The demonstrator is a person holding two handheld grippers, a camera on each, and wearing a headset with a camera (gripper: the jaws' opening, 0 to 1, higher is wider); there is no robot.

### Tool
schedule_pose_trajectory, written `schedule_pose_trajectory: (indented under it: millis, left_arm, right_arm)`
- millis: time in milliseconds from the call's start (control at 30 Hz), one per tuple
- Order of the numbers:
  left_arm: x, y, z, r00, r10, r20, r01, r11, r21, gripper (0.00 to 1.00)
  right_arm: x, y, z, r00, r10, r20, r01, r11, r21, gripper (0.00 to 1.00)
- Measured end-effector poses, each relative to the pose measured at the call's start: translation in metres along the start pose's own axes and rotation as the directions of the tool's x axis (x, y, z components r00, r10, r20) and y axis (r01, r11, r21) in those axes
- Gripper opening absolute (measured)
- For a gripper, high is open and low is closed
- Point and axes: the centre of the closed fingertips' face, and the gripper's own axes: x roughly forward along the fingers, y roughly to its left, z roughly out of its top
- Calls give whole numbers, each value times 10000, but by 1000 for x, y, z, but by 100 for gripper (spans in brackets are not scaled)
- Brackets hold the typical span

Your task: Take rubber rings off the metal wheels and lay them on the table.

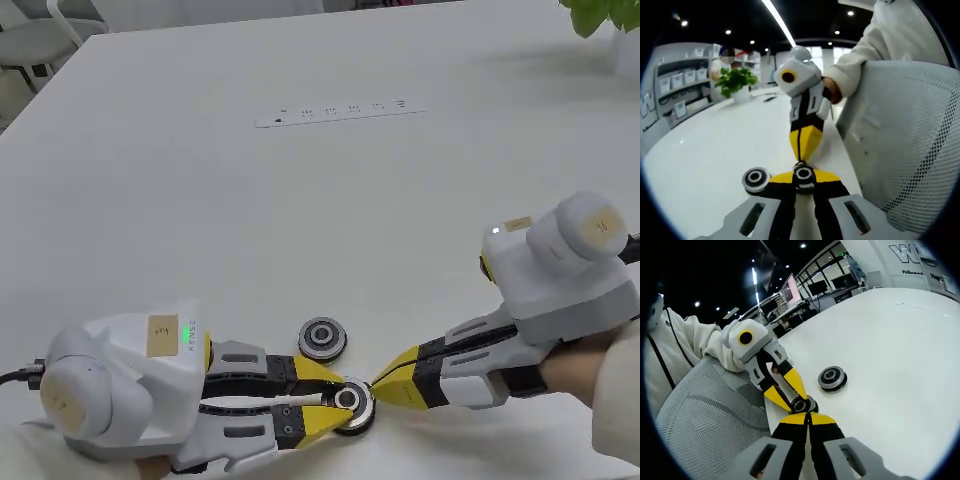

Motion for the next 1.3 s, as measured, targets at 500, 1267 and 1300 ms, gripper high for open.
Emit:
schedule_pose_trajectory:
  millis: [500,1267,1300]
  left_arm:
    - [0,-1,0,10000,-17,7,17,10000,8,13]
    - [0,-1,1,10000,-11,37,11,10000,15,13]
    - [0,-1,1,10000,-16,39,16,10000,18,13]
  right_arm:
    - [0,3,2,9999,106,-20,-106,9999,-56,0]
    - [0,4,3,9999,128,-61,-129,9998,-131,0]
    - [0,5,3,9999,142,-62,-143,9998,-122,0]
